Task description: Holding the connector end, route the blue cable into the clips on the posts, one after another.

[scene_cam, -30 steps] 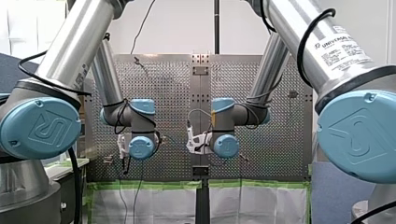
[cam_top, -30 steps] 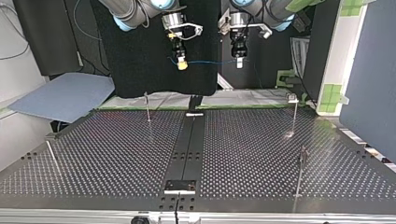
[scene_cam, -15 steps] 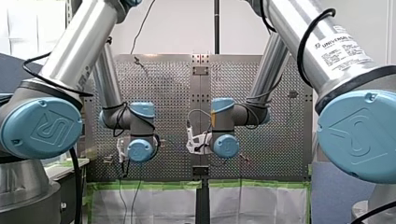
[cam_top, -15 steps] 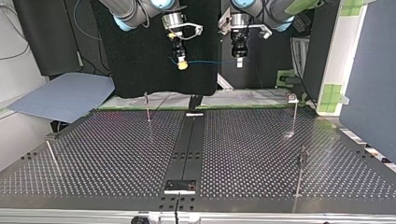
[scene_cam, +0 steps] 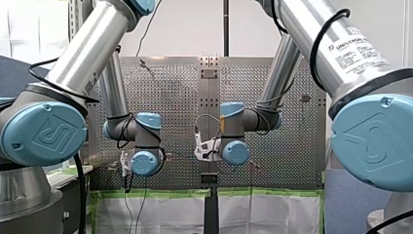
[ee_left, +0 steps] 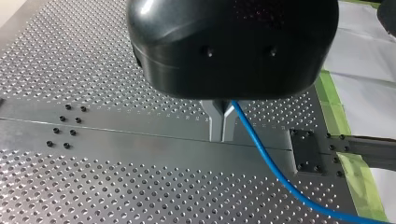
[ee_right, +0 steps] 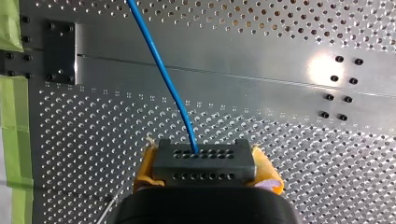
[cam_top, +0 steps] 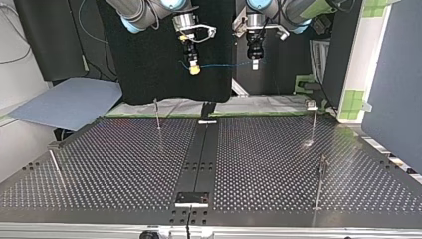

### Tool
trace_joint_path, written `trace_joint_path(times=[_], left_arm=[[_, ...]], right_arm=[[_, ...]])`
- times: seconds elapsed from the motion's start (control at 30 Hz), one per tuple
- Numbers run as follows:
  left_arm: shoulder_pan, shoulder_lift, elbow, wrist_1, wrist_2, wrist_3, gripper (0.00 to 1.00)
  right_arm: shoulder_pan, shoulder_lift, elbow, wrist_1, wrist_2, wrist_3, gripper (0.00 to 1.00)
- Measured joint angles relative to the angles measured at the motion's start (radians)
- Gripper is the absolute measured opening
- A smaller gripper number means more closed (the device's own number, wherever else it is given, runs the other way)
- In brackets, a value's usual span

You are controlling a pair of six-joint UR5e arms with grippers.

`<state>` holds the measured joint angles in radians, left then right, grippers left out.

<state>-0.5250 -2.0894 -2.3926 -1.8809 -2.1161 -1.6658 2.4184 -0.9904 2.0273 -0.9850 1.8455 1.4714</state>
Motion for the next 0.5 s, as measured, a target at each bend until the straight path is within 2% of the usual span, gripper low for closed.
trace_joint_path(times=[0.13, 0.23, 0.37, 0.5], left_arm=[[0.0, 0.0, 0.0, 0.0, 0.0, 0.0, 0.0], [0.004, -0.003, 0.001, 0.004, 0.006, -0.003, 0.0], [0.014, 0.013, 0.009, 0.009, 0.031, -0.021, 0.0], [0.026, 0.043, 0.012, -0.002, 0.054, -0.051, 0.0]], right_arm=[[0.0, 0.0, 0.0, 0.0, 0.0, 0.0, 0.0], [-0.007, 0.007, -0.007, 0.007, -0.007, 0.007, 0.0], [-0.036, 0.021, -0.036, 0.036, -0.022, 0.036, 0.0], [-0.062, 0.002, -0.067, 0.067, -0.042, 0.067, 0.0]])
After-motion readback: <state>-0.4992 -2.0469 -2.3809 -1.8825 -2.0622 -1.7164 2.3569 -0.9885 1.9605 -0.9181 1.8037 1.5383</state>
